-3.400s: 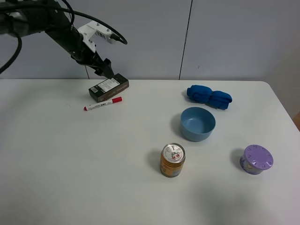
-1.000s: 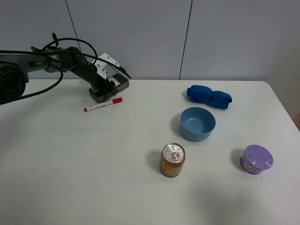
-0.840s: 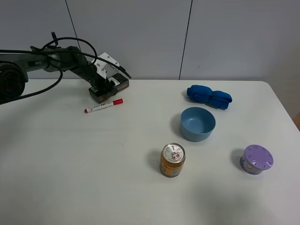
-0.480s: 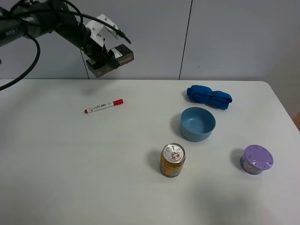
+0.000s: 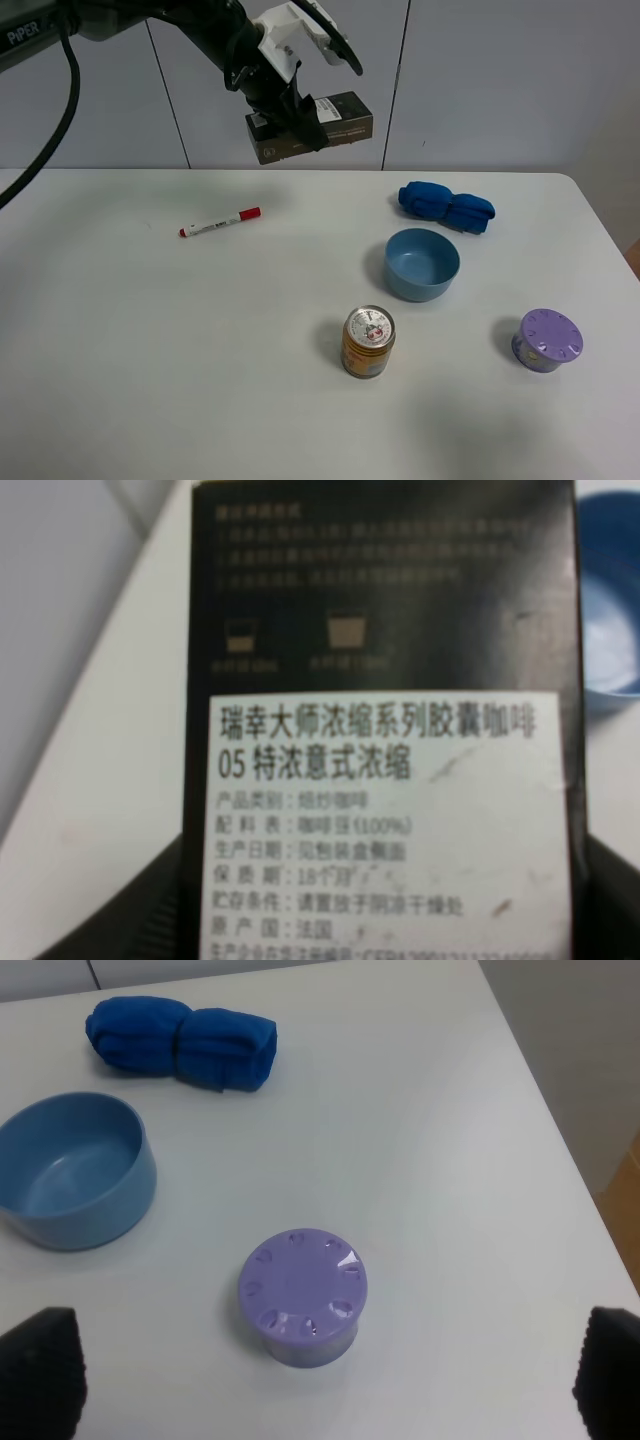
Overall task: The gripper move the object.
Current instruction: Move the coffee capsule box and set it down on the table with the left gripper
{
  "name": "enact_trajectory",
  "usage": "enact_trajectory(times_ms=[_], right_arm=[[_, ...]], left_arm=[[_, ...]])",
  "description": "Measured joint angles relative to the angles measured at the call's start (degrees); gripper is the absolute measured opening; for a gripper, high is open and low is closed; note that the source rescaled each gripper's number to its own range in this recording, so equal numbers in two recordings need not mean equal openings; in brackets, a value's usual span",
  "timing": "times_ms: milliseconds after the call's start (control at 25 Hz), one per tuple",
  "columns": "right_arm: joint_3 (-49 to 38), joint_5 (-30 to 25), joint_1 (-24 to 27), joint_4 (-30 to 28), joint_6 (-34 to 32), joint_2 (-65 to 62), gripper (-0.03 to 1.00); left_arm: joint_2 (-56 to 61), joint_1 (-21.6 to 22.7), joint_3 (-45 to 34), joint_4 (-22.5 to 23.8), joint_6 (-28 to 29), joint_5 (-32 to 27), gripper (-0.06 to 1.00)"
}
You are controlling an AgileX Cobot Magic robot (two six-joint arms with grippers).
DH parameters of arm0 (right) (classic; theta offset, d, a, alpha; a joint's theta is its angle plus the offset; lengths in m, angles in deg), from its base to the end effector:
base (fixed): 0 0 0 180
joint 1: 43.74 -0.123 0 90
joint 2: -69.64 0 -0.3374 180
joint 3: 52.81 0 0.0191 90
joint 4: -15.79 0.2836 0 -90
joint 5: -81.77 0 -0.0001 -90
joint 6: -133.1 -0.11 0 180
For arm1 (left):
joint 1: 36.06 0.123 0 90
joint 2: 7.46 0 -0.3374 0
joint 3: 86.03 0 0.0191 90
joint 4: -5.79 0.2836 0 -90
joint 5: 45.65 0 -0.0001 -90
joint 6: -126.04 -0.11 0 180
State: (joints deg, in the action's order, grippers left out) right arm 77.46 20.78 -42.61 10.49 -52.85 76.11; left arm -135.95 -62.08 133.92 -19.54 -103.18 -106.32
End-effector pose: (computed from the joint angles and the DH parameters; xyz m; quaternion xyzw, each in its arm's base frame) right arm -0.0128 -0.0086 0.2846 0.0546 0.8508 -0.0243 0.5220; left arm 0.4753 -0.2777 0.3281 0.5324 0.7773 -0.1564 0.2965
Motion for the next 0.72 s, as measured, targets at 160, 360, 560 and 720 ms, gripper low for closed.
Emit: enact_trajectory(times_ms=[160, 360, 560, 720], right_arm=[[0.0, 0.0, 0.0, 0.0, 0.0, 0.0, 1.00], [0.0, 0.0, 0.0, 0.0, 0.0, 0.0, 1.00], [0.0, 0.0, 0.0, 0.0, 0.0, 0.0, 1.00], [0.0, 0.0, 0.0, 0.0, 0.0, 0.0, 1.00]], left_arm=[[-0.3, -4.2, 0.0, 1.2, 0.0, -0.7, 0.02], [-1.0, -10.8, 0.0, 1.5, 0.0, -0.7, 0.02], [-2.8, -18.6, 0.0, 1.4, 0.0, -0.8, 0.02], [-4.7, -23.7, 0.0, 1.4, 0.2, -0.3, 0.02]])
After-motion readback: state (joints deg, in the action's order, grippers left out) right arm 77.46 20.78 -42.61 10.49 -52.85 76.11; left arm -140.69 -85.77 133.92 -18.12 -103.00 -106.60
